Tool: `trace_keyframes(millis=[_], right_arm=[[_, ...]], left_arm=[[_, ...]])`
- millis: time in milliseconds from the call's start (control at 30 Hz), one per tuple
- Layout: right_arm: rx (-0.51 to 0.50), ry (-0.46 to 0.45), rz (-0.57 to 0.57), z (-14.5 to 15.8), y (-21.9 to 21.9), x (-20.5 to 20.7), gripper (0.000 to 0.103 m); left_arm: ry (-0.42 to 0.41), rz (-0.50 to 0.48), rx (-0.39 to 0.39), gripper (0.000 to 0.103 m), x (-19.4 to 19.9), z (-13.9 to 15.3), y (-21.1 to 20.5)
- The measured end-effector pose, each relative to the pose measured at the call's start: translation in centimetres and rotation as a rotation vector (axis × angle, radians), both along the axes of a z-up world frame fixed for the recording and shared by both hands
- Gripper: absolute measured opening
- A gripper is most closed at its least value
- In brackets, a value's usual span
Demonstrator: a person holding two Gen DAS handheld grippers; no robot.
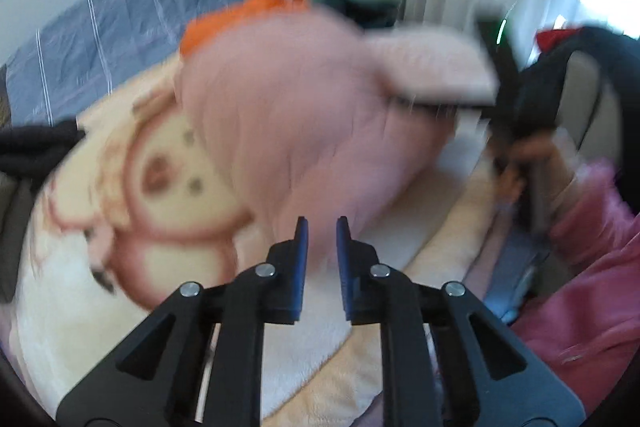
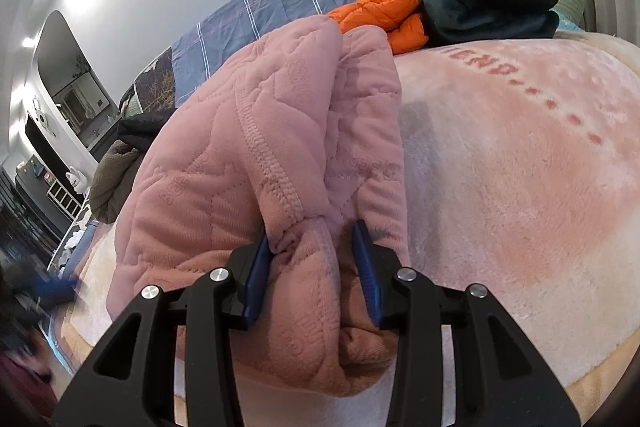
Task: Fold large clothes
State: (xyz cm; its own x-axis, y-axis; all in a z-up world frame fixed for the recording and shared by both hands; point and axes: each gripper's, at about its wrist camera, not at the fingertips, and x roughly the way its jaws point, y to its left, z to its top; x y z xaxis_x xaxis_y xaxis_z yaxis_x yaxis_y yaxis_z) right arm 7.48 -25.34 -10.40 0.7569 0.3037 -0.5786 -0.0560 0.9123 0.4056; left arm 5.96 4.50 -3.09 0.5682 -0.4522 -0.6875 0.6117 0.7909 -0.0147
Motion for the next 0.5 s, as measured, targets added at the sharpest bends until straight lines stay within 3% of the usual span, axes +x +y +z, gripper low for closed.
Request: trace_keyframes(millis=[67, 167, 233, 333, 400, 500], right_arm=[[0.003, -0.003, -0.003, 0.0, 0.1, -0.1, 0.04], [0.007, 0.0, -0.007, 0.0, 0.1, -0.3, 0.04], [0.002, 0.002, -0.009, 0.1, 0.2, -0.3, 0.04], [-0.002, 0.0, -0.015, 0.0, 0.2, -0.3, 0.04], [-0.014, 0.0, -0.031, -0.1, 0.2, -0.2, 0.04], [-0.002, 0.01, -0.007, 0.3, -0.2, -0.3, 0.041]], left_arm=[[-0.08, 0.008, -0.065, 0.015, 0.9, 2.8, -0.1], [-0.188, 0.022, -0.059, 0.015, 4.7, 4.5, -2.6], [-0.17, 0.008, -0.055, 0.019, 8.8, 3.9, -4.9], [-0.05, 0.026, 0.054, 0.028, 14.8, -0.5, -8.9], [-0.072, 0.015, 0.064, 0.027, 16.4, -2.9, -9.6], [-0.035, 0.02, 0.03, 0.027, 16.4, -2.6, -9.6]])
